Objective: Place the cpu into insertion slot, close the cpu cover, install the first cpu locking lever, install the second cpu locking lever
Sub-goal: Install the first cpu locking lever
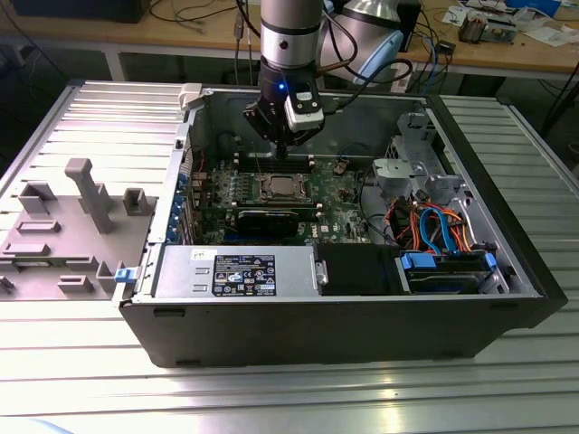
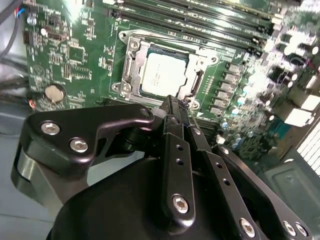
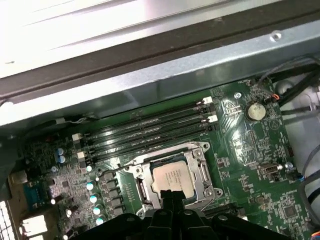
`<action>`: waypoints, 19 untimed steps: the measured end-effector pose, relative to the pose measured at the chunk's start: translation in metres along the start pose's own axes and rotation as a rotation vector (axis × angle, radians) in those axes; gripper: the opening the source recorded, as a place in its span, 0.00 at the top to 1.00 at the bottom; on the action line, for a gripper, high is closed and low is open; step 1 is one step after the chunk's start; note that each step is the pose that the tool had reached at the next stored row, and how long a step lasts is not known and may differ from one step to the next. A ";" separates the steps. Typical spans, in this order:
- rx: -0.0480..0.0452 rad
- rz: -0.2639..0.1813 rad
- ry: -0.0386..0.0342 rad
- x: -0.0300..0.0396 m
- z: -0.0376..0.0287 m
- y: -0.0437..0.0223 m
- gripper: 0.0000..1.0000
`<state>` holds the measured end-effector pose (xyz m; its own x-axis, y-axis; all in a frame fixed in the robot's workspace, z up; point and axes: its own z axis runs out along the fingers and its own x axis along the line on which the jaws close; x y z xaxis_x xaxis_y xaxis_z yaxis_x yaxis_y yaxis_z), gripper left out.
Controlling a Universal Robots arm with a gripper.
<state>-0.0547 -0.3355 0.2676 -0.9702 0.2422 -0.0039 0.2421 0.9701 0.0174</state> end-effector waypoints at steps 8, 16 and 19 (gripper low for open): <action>-0.0009 -0.178 0.0031 0.0000 0.0013 0.0000 0.89; -0.0047 -0.268 0.0049 0.0086 0.0025 -0.0022 0.89; -0.0053 -0.268 0.0048 0.0093 0.0026 -0.0024 0.89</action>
<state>-0.0643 -0.3355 0.2650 -0.9997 -0.0235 -0.0044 -0.0236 0.9995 0.0217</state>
